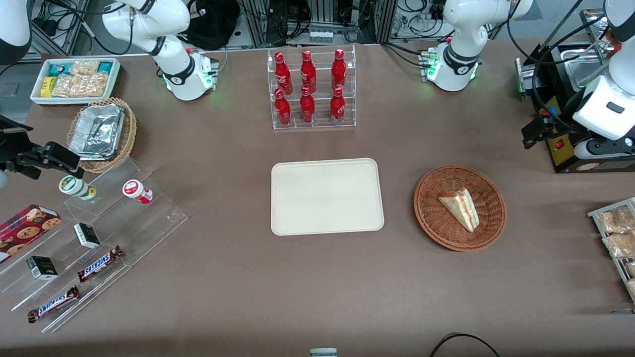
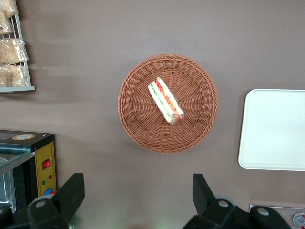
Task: Place sandwich from basket to tray
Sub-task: 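Move the left gripper over the wicker basket toward the wrapped sandwich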
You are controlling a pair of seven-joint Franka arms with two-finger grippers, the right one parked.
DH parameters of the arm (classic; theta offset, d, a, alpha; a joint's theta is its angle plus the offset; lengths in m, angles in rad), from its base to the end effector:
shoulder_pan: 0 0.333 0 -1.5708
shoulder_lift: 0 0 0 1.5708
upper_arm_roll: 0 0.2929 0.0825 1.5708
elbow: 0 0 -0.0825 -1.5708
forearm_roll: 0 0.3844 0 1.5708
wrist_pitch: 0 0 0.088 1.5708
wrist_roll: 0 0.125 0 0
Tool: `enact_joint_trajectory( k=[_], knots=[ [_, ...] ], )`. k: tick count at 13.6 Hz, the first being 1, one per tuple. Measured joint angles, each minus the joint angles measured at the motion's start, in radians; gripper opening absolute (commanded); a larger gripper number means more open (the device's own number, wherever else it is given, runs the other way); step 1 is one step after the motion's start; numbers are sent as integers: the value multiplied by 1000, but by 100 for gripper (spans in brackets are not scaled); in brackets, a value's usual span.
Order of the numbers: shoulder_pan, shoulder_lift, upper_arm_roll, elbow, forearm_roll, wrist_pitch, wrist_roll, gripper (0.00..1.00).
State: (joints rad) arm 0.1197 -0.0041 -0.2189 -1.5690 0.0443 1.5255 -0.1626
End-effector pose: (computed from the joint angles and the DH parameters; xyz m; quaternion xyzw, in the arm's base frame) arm 0.5461 -0.0488 0.5827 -0.9990 -0.0323 0.0166 0.0250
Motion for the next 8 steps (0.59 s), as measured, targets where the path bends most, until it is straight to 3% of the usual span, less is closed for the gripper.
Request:
enact_joint_trajectory(
  k=[5, 8],
  knots=[
    [1, 25, 4, -24, 0, 6, 0, 100],
    [0, 103, 4, -66, 1, 106, -4, 100]
  ],
)
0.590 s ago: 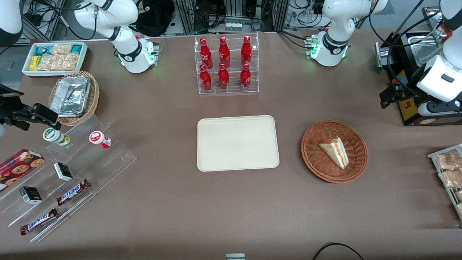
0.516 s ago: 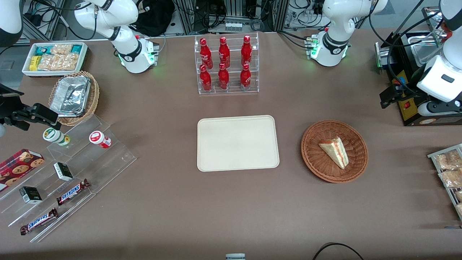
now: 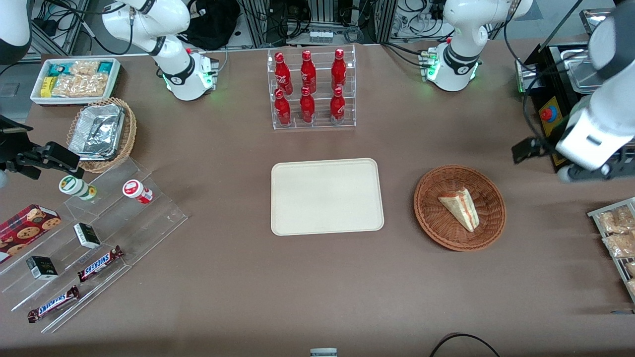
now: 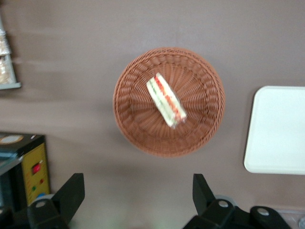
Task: Place sandwich from basket to tray
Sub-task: 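Move the left gripper over the wicker basket toward the wrapped sandwich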
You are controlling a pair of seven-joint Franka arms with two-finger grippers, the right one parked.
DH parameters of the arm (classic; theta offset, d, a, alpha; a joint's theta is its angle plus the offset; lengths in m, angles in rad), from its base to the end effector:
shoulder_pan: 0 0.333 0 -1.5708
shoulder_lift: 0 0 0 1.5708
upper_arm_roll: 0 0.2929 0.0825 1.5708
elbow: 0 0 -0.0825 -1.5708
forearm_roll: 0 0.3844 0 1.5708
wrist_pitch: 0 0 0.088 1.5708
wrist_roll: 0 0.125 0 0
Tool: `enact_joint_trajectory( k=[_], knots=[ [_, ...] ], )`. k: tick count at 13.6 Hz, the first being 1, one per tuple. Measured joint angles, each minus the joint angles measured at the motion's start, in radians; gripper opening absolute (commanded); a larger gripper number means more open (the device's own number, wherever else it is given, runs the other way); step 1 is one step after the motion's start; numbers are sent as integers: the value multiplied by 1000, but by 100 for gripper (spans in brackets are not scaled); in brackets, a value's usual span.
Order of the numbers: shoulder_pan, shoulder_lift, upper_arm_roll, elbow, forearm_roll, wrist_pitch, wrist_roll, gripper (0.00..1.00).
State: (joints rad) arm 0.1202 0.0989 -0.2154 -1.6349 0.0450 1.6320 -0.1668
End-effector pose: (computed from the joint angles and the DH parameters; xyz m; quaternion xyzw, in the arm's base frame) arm 0.5765 -0.0454 0.5033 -0.9981 -0.0332 0.0477 0.0182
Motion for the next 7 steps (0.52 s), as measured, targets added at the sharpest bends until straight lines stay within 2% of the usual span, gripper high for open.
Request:
enact_joint_trajectory(
  k=[4, 7],
  knots=[
    [-1, 75, -1, -134, 0, 205, -81, 100],
    [-3, 76, -3, -272, 0, 369, -262, 100]
  ],
)
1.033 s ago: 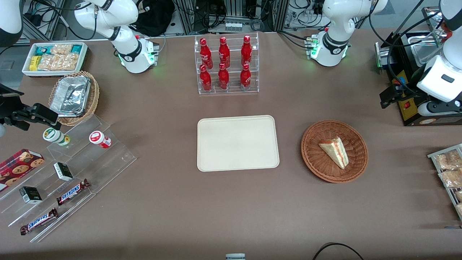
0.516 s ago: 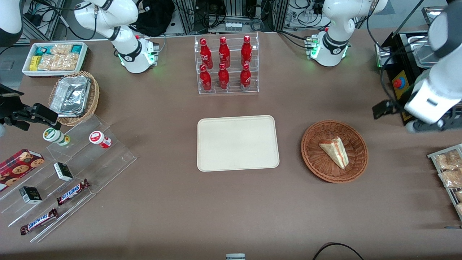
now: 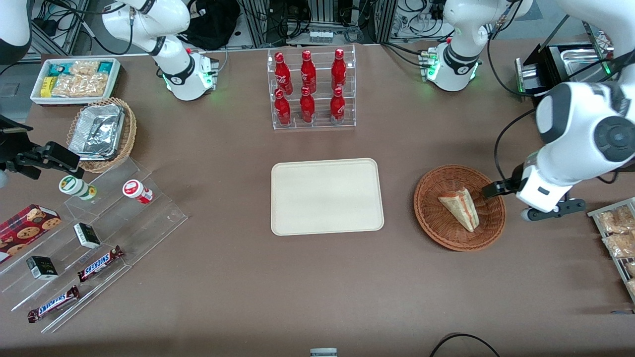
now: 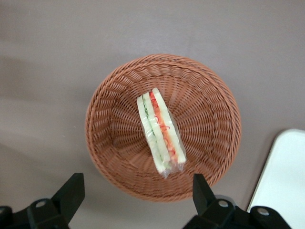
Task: Place sandwich from basket to tray
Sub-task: 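Move the left gripper over the wicker basket toward the wrapped sandwich, then lower the left gripper onto the sandwich and close it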
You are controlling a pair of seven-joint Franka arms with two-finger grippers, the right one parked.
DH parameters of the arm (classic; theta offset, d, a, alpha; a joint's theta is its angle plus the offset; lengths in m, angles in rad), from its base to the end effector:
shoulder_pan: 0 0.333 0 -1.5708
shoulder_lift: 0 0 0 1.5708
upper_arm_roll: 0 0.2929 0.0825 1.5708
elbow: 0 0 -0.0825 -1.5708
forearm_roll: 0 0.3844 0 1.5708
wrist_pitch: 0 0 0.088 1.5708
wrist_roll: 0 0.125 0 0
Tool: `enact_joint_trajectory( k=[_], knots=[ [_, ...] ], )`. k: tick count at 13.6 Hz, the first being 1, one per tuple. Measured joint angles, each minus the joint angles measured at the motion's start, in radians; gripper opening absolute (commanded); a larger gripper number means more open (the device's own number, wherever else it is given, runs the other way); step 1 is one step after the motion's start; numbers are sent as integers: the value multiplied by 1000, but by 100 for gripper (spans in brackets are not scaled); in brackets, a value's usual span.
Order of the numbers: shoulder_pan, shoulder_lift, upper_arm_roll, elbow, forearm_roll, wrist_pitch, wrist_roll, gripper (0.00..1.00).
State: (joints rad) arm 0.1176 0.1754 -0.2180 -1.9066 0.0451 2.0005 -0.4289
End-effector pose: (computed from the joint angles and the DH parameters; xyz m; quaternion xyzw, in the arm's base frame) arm 0.5831 -0.0523 0.3615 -0.9873 -0.1542 0.0368 0.0112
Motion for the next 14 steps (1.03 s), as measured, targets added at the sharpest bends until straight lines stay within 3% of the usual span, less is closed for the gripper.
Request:
enact_joint_trajectory(
  k=[5, 14],
  knots=[
    [-21, -4, -11, -241, 0, 312, -299, 100],
    [-39, 15, -12, -309, 0, 364, -343, 100]
  ],
)
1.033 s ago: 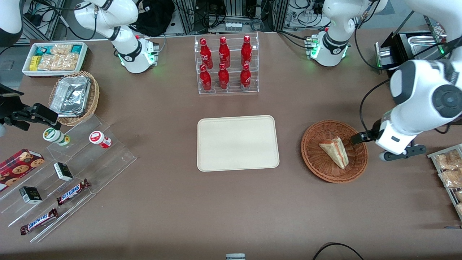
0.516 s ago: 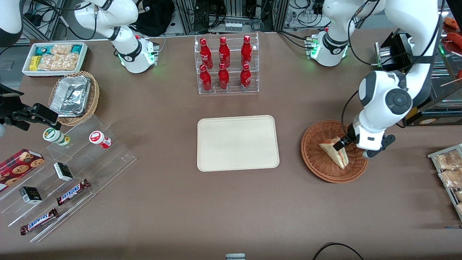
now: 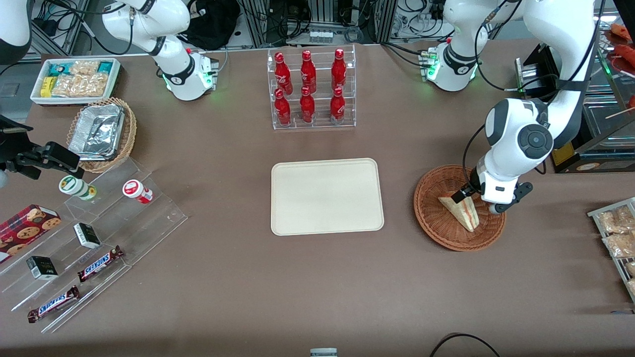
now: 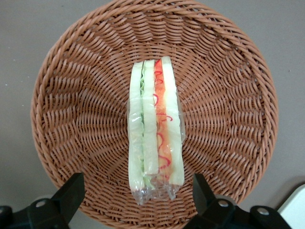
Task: Place sandwich from basket to tray
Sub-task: 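Lower the left gripper onto the sandwich and close it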
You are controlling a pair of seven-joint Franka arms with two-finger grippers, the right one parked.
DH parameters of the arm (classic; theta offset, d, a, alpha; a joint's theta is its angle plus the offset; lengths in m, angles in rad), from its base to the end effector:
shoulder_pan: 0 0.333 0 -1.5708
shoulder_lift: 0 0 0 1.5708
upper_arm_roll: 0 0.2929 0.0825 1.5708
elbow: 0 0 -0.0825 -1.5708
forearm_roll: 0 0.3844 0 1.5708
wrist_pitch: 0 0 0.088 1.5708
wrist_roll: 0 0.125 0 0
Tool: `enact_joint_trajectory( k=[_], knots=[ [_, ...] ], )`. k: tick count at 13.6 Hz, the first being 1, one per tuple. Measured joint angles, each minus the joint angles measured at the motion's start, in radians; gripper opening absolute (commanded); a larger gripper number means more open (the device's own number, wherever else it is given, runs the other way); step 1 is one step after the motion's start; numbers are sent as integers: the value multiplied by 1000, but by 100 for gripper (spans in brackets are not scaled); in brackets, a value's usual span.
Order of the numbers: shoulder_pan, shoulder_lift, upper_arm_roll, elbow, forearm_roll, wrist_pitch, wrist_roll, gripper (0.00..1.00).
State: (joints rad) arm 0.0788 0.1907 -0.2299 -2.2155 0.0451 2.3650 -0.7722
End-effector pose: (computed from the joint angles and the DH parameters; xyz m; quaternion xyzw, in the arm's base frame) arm 0.5326 -0.0814 0.2494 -0.9564 -0.2915 0.0186 0.0024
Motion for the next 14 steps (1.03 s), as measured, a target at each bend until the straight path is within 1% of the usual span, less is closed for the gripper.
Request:
enact_joint_trajectory(
  k=[1, 2, 3, 4, 5, 6, 8, 12, 14],
  knots=[
    [0, 12, 0, -3, 0, 19, 0, 99],
    [-1, 27, 0, -4, 0, 35, 0, 94],
    [-2, 40, 0, -5, 0, 45, 0, 74],
    [-3, 49, 0, -4, 0, 52, 0, 36],
    [-3, 54, 0, -4, 0, 56, -1, 15],
    [-3, 56, 0, -4, 0, 58, -1, 10],
    [-4, 56, 0, -1, 0, 58, -2, 8],
    [-4, 51, 0, 41, 0, 39, -2, 7],
    [-4, 33, 0, 124, 0, -111, -2, 7]
  ],
)
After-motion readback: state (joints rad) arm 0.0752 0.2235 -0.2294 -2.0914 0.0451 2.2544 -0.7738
